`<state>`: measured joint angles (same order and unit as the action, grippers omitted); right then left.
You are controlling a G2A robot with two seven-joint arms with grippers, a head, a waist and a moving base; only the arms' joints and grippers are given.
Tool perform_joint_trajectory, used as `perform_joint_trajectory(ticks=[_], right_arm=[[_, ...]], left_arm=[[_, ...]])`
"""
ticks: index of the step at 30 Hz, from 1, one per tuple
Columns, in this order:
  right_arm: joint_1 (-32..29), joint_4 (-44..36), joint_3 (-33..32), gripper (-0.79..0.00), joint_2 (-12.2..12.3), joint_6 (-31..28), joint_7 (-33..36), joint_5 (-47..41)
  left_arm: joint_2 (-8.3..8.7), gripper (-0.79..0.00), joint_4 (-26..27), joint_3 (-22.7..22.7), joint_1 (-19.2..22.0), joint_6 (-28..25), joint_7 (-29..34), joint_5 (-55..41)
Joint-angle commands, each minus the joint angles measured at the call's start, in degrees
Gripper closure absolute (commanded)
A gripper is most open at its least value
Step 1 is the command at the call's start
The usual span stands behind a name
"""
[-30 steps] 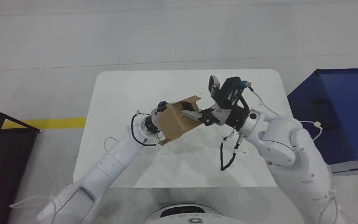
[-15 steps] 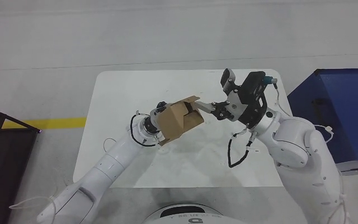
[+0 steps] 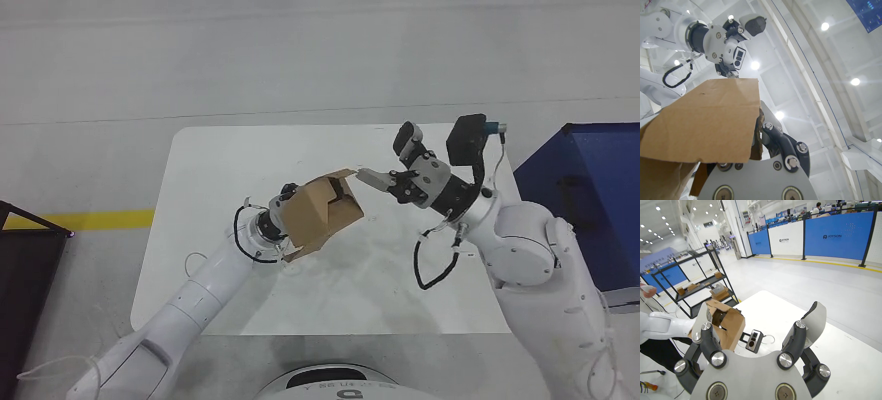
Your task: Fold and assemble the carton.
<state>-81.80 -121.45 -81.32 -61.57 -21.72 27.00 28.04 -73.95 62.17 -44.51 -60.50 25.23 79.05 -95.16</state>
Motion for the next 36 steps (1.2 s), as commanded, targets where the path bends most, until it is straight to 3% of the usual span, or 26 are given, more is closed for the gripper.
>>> perform_joint_trajectory(ticks=[1, 19, 36], right_arm=[[0.60, 0.45, -0.56, -0.785, 0.05, -0.26, 0.35, -0.95], [6.80, 5.31, 6.55, -0.785, -0.27, 4.56, 9.65, -3.26], [4.83, 4.00, 6.13, -0.785, 0.24, 2.75, 11.52, -2.24]], left_arm=[[-0.02, 0.000, 0.02, -0.02, -0.30, 0.28, -0.28, -0.26], [0.46, 0.000, 0.97, -1.41, -1.21, 0.96, -0.96, 2.10], [0.52, 0.000, 1.78, -0.92, -0.82, 1.39, -1.39, 1.02]])
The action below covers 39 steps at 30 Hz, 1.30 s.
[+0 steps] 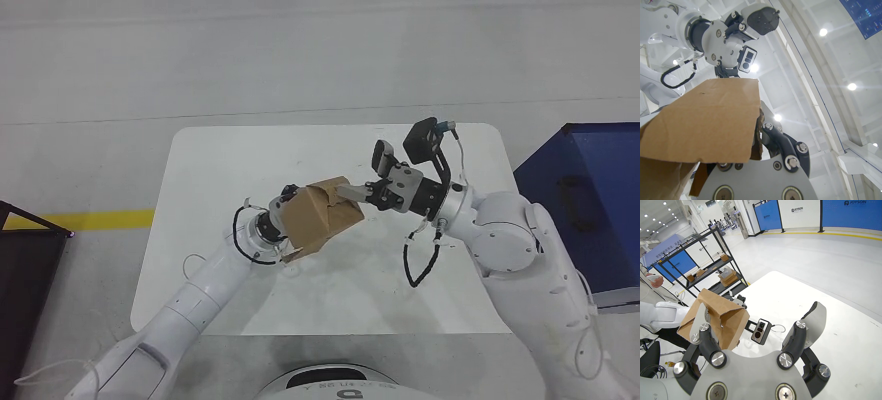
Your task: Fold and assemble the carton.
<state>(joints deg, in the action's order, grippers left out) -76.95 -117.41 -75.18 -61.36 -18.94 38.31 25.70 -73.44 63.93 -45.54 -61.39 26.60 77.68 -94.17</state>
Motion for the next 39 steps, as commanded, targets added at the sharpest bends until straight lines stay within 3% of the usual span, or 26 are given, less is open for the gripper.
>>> perform_joint_trajectory(ticks=[1, 24, 34, 39], right_arm=[[0.01, -0.12, 0.00, -0.785, 0.05, -0.07, 0.41, 0.14], [1.95, -1.72, -0.47, -0.785, 1.08, -2.64, 9.04, -0.78], [-0.09, -1.58, -6.55, -0.785, 1.76, -6.39, 6.56, -11.30], [0.38, 0.75, -6.57, -0.785, 1.85, -10.83, 6.36, -19.76]], left_arm=[[0.00, 0.000, 0.07, 0.19, 0.15, 0.00, 0.00, 0.08], [0.71, 0.000, 0.32, 2.40, 0.98, -0.94, 0.94, -0.13], [1.12, 0.000, 0.41, 3.65, 1.47, -1.23, 1.24, -0.75], [1.50, 0.000, 3.36, 6.04, 0.68, 0.03, -0.01, -5.56]])
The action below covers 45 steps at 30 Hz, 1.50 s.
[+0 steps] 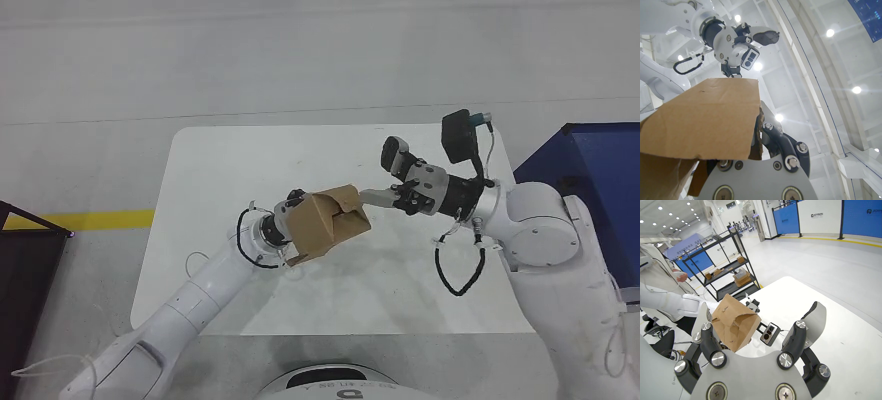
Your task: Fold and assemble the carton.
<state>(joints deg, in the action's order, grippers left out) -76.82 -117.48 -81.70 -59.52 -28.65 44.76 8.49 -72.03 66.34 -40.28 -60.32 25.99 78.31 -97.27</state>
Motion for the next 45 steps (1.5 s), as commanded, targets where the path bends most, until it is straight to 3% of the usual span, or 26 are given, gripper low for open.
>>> perform_joint_trajectory(ticks=[1, 4, 11, 13, 17, 21, 24, 30, 33, 36, 39, 41, 45], right_arm=[[0.54, 1.63, -0.14, -0.785, 0.03, -2.05, -0.16, -4.24], [1.39, 4.48, -0.69, -0.785, -0.03, -3.08, -2.43, -7.89], [1.39, 4.48, -0.69, -0.785, -0.03, -3.08, -2.43, -7.89], [1.18, 4.74, -0.61, -0.785, -0.06, -2.70, -2.90, -7.95], [2.24, 6.99, -0.46, -0.785, 0.01, -10.94, -2.45, -11.38], [3.83, 8.44, -0.04, -0.693, 0.37, -16.96, 1.46, -12.16], [4.80, 8.44, 1.01, -0.736, 0.55, -19.37, 3.50, -11.80], [6.21, 11.43, 1.82, -0.683, 0.29, -13.98, -1.68, -11.03], [7.03, 11.48, 2.88, -0.717, 0.31, -12.92, -0.76, -7.39], [7.43, 11.34, 4.52, -0.699, 0.34, -12.67, 0.80, -5.20], [7.89, 11.69, 5.53, -0.588, 0.37, -13.21, 1.43, -5.09], [8.05, 11.63, 5.78, -0.557, 0.45, -13.57, 1.79, -4.91], [8.03, 11.44, 5.66, -0.597, 0.70, -13.85, 2.41, -4.95]], left_arm=[[0.22, 0.000, 1.22, 1.48, -0.67, 1.75, -1.75, -4.94], [0.67, 0.000, -0.73, 3.36, 1.11, 6.29, -6.30, -4.96], [0.67, 0.000, -0.73, 3.36, 1.11, 6.29, -6.30, -4.96], [0.50, 0.000, 0.29, 3.27, -0.53, 8.13, -8.15, -7.87], [0.00, 0.000, 3.14, 3.39, -2.65, 12.62, -12.64, -17.33], [-0.26, 0.000, 6.45, 3.67, -3.52, 17.24, -17.24, -23.95], [-0.33, 0.000, 6.96, 3.41, -3.82, 21.31, -21.32, -26.86], [-0.82, 0.000, 5.87, 2.82, -4.07, 24.62, -24.63, -24.76], [-1.06, 0.000, 6.22, 2.21, -4.44, 24.85, -24.86, -24.20], [-1.15, 0.000, 6.65, 1.34, -4.78, 25.09, -25.10, -23.42], [-1.22, 0.000, 7.60, 0.57, -5.30, 25.53, -25.53, -23.36], [-1.27, 0.000, 8.12, -0.01, -5.70, 25.72, -25.73, -23.68], [-1.41, 0.000, 8.37, -0.93, -5.95, 26.44, -26.44, -23.19]])
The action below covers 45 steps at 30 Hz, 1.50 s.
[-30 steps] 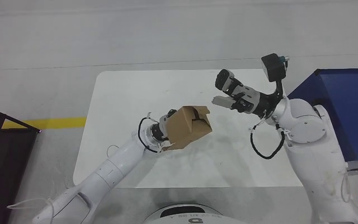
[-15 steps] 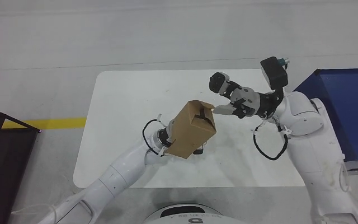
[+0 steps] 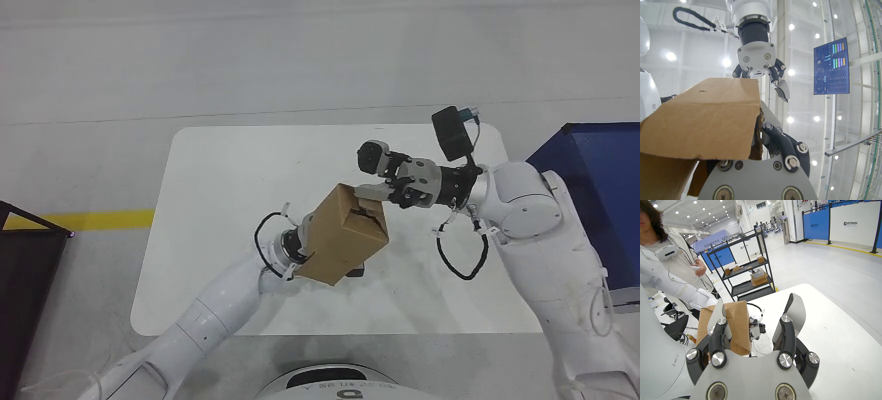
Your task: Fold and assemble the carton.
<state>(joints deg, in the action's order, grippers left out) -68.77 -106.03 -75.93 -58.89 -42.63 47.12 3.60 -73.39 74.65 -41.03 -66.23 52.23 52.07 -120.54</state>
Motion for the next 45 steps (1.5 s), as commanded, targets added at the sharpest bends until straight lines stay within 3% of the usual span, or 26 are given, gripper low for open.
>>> perform_joint_trajectory(ticks=[1, 16, 22, 31, 35, 39, 45], right_arm=[[-0.03, 0.10, -0.25, -0.591, 0.13, 0.24, 0.11, -0.01], [-0.47, -0.40, -1.99, -0.656, 1.33, -3.85, 2.87, -1.55], [-0.45, -2.30, -1.81, -0.785, 1.73, -3.58, 3.81, 0.64], [-0.05, -3.13, -1.15, -0.751, 2.05, -1.95, 2.73, 2.61], [0.06, -1.08, -1.08, -0.742, 2.18, -4.66, 0.97, -3.28], [-0.09, 1.41, -2.61, -0.785, 2.41, -5.48, -1.47, -9.60], [-0.07, 1.64, -3.28, -0.748, 2.61, -1.17, -2.14, -7.22]], left_arm=[[-0.12, 0.000, 0.21, -0.36, -0.05, 0.39, -0.39, 0.07], [-1.25, 0.000, 2.79, -4.25, -1.92, 5.77, -5.77, -3.97], [-1.59, 0.000, 1.88, -4.33, -1.62, 5.77, -5.77, -3.26], [-1.78, 0.000, 1.66, -4.24, -1.41, 5.77, -5.77, -1.87], [-1.79, 0.000, 1.68, -4.41, -1.39, 5.77, -5.77, -1.75], [-1.71, 0.000, 1.80, -4.75, -1.59, 5.77, -5.77, -1.69], [-1.60, 0.000, 2.08, -4.57, -1.80, 5.77, -5.77, -1.05]])
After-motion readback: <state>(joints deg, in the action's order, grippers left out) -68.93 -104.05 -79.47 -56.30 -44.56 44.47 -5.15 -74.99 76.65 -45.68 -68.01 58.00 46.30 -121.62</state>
